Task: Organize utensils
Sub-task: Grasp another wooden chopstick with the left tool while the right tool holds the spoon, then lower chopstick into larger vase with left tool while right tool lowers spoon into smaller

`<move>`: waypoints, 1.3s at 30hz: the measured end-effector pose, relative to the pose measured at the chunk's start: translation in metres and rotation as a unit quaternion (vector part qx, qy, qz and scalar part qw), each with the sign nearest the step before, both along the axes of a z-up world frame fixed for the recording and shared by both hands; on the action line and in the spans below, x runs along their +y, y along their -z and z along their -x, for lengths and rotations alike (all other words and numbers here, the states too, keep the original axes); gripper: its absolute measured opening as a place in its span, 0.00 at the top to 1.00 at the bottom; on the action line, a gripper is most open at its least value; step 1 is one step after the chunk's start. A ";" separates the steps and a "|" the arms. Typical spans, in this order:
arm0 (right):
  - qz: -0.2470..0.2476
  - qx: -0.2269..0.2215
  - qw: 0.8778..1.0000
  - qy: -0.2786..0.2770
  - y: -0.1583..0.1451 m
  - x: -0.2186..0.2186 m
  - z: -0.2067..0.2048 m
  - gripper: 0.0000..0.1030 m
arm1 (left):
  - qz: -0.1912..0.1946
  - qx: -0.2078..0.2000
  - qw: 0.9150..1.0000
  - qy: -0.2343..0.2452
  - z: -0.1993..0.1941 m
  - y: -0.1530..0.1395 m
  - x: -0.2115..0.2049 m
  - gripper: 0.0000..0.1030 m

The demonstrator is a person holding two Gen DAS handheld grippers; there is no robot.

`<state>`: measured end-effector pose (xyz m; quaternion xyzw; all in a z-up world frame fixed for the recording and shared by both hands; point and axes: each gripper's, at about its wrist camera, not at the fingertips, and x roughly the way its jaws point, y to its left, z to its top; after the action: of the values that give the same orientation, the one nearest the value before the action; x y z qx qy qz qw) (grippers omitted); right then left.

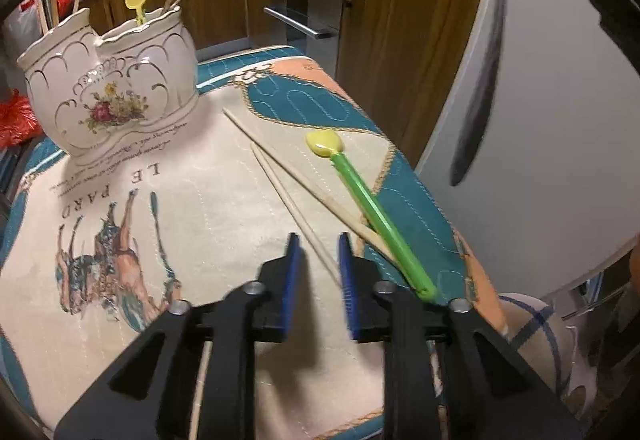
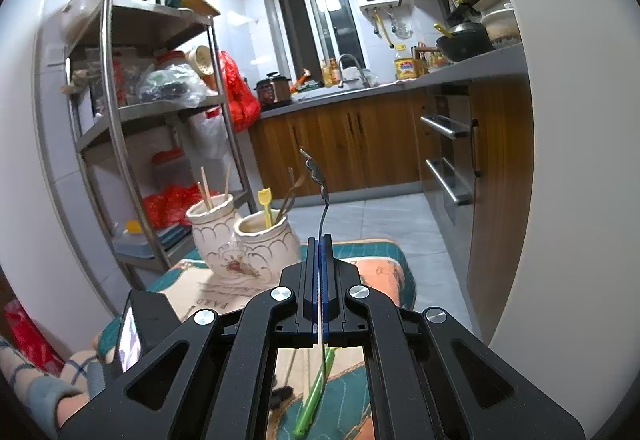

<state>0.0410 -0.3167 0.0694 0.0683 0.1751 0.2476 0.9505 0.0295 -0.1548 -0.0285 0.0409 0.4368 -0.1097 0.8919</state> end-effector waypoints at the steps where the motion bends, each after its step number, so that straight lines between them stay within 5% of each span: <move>1: -0.001 0.000 1.000 0.000 -0.001 0.000 0.000 0.98 | -0.002 0.000 1.000 -0.001 -0.002 0.000 0.002 0.90; 12: 0.003 0.002 1.000 -0.006 -0.002 0.007 0.001 0.98 | 0.021 -0.012 1.000 -0.006 -0.008 -0.010 0.056 0.96; 21: 0.017 0.006 1.000 -0.017 -0.004 0.033 -0.007 0.98 | 0.042 -0.094 0.994 0.041 0.011 -0.037 0.103 0.96; 27: 0.020 0.002 0.999 -0.025 -0.013 0.056 -0.018 0.98 | 0.069 -0.180 0.980 0.058 0.024 -0.066 0.140 0.96; 33: 0.023 -0.015 0.999 -0.030 -0.028 0.082 -0.035 0.98 | 0.091 -0.278 0.955 0.054 0.026 -0.110 0.174 0.96; 39: 0.018 -0.035 0.999 -0.032 -0.048 0.107 -0.061 0.98 | 0.133 -0.317 0.939 0.023 -0.006 -0.138 0.210 0.96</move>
<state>0.1020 -0.2094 0.1173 0.0370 0.1486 0.2766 0.9487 0.0354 0.0555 0.1091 -0.0352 0.1119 -0.1688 0.9786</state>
